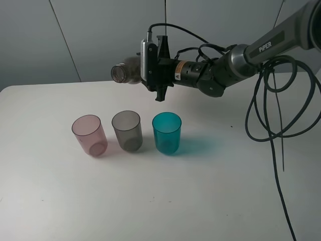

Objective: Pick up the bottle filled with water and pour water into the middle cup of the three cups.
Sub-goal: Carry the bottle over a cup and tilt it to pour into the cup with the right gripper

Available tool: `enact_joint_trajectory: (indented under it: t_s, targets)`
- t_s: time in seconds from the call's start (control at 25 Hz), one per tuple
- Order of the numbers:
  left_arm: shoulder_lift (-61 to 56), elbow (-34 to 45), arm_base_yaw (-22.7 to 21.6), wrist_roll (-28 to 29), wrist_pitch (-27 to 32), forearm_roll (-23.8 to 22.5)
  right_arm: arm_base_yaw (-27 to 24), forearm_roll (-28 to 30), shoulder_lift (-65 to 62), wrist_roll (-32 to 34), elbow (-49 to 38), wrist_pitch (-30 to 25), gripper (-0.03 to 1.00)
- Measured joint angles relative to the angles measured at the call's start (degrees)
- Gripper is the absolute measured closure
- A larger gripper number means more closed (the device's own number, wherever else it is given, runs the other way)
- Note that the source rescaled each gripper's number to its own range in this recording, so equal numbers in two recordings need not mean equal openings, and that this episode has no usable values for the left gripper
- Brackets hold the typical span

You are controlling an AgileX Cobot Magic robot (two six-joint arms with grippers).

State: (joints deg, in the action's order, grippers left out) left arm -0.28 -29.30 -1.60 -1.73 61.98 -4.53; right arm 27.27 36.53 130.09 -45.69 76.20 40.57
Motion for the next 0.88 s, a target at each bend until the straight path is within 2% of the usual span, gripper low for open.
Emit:
enact_joint_trajectory:
  t_s: [0.28,0.52,0.88]
  targets:
    - [0.0,0.0,0.0,0.0,0.0,0.0,0.0,4.7,0.0,-0.4,-1.7,1.6,0.97]
    - [0.0,0.0,0.0,0.0,0.0,0.0,0.0,5.3,0.2,-0.6,-1.7,2.0,0.97]
    - [0.0,0.0,0.0,0.0,0.0,0.0,0.0,5.8,0.2,-7.5,-1.7,2.1,0.97]
